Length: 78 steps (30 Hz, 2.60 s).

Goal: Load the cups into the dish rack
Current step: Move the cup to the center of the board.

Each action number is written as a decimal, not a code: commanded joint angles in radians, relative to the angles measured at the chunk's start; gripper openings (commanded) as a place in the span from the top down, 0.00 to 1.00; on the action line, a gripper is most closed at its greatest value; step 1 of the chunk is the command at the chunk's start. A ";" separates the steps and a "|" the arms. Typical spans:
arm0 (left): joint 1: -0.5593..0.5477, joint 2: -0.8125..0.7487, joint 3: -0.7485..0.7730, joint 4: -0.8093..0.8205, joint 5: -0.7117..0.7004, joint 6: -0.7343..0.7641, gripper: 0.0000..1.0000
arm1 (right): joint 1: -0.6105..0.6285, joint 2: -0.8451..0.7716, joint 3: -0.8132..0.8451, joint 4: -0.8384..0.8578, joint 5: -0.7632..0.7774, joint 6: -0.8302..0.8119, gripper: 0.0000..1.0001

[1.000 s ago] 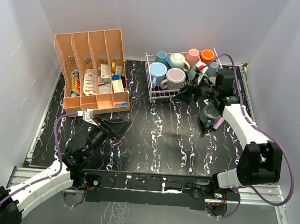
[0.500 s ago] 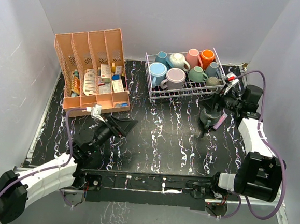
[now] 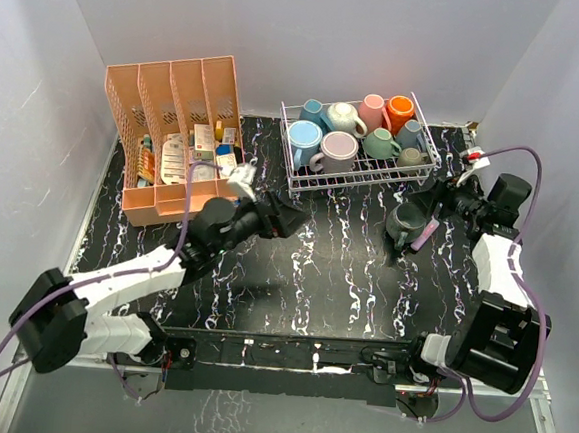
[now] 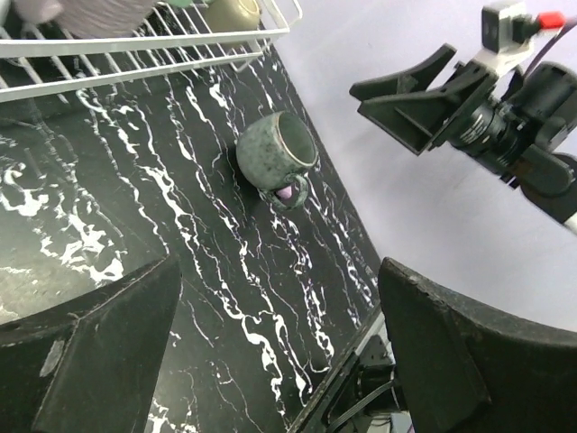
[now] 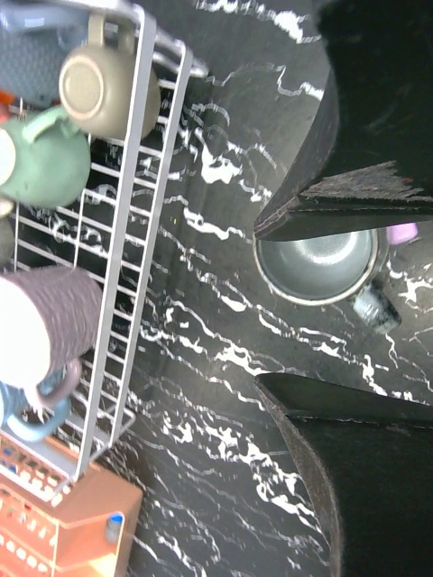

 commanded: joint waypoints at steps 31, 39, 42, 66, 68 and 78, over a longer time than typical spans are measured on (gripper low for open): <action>-0.274 1.011 1.243 -0.491 -0.369 0.482 0.24 | -0.169 -0.014 -0.031 0.144 0.221 0.213 0.36; -0.281 1.195 1.470 -0.566 -0.461 0.506 0.26 | -0.169 0.045 -0.006 0.113 0.247 0.192 0.65; -0.281 1.247 1.547 -0.587 -0.459 0.515 0.32 | -0.168 0.048 -0.006 0.113 0.244 0.190 0.83; -0.282 1.364 1.671 -0.701 -0.337 0.528 0.53 | -0.168 0.054 -0.014 0.124 0.223 0.191 0.85; -0.281 1.358 1.661 -0.704 -0.333 0.531 0.54 | -0.168 0.053 -0.017 0.126 0.220 0.191 0.85; -0.281 1.320 1.615 -0.711 -0.346 0.546 0.60 | -0.168 0.050 -0.023 0.133 0.217 0.191 0.84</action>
